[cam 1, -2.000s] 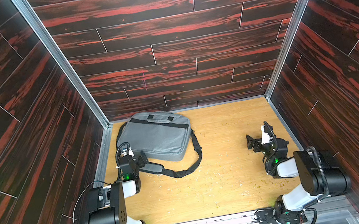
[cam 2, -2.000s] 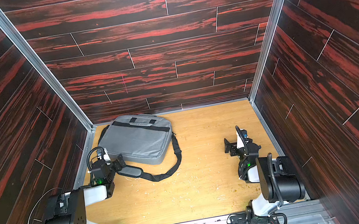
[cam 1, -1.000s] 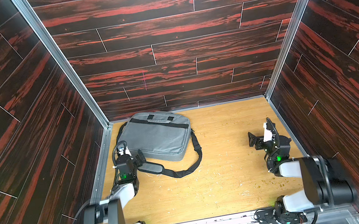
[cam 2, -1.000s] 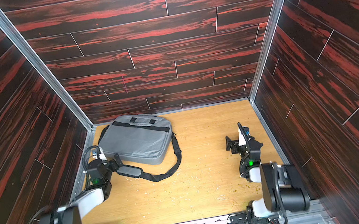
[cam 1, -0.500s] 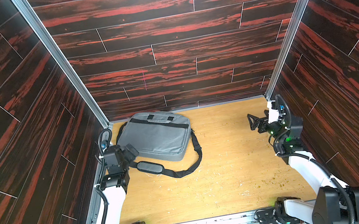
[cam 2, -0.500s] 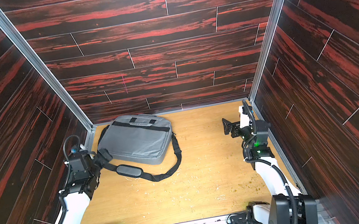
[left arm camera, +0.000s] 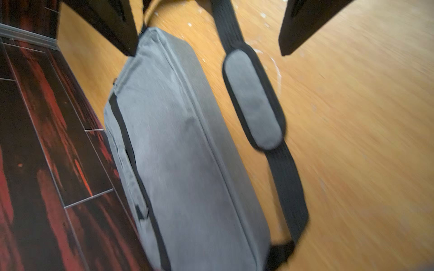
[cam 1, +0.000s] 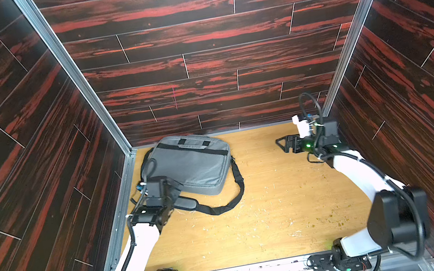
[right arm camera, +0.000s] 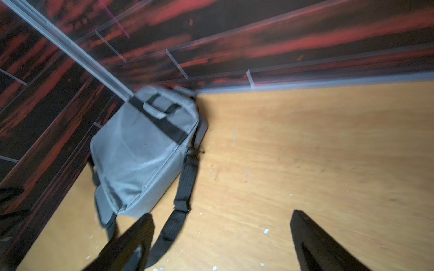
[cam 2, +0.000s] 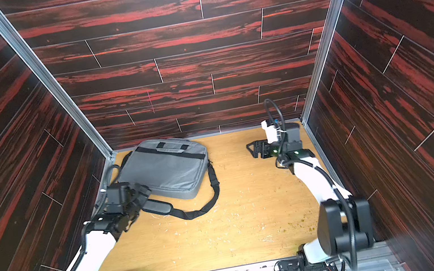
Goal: Open the zippered laptop bag and take out the laptop
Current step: Adjust the zippered laptop bag at the center of the board.
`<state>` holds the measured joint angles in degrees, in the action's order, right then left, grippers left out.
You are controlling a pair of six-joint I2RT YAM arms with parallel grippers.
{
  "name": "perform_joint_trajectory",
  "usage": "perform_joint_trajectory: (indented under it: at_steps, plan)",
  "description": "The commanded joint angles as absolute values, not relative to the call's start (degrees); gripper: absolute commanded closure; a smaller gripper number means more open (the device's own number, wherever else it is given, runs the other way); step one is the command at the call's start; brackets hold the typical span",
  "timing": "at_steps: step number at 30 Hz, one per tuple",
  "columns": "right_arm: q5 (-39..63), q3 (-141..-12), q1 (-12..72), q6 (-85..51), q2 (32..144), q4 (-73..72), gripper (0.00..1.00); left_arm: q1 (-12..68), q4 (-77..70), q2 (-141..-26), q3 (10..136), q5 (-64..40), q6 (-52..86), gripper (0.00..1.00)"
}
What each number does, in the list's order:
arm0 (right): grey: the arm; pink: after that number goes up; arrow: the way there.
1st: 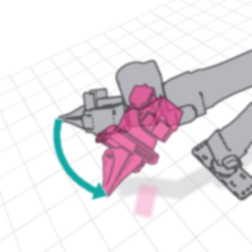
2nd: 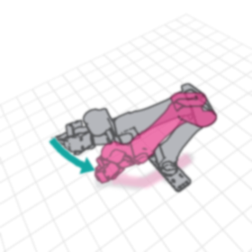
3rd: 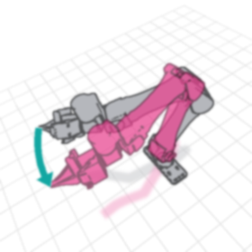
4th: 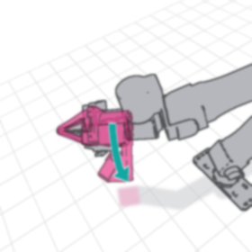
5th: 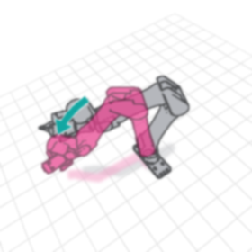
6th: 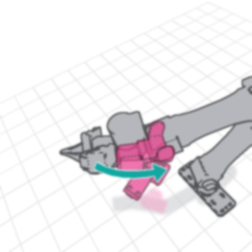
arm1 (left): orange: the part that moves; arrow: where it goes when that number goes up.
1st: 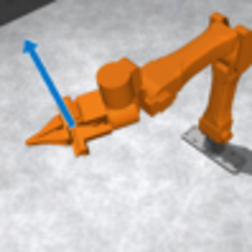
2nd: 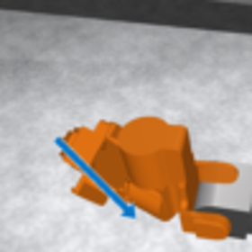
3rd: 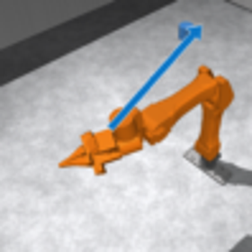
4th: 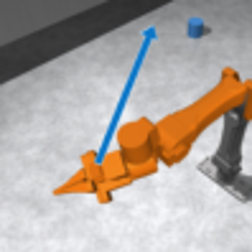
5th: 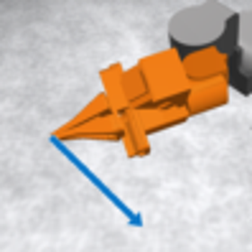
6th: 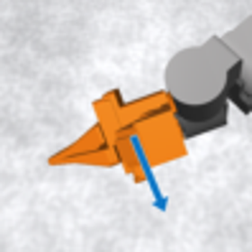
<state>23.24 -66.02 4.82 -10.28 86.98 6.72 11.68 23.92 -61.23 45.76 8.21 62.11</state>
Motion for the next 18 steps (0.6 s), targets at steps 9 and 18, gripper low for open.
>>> perform_joint_trajectory:
  at_steps: [9,18]
  plan:
    - [28.0,-82.7,13.4,-14.7,106.6,9.8,0.11,22.7,17.5,-73.0,48.3,15.2,82.8,0.05]
    - [26.2,-91.1,18.4,-17.1,116.0,11.2,0.14,26.6,12.5,-84.8,53.6,13.2,86.0,0.09]
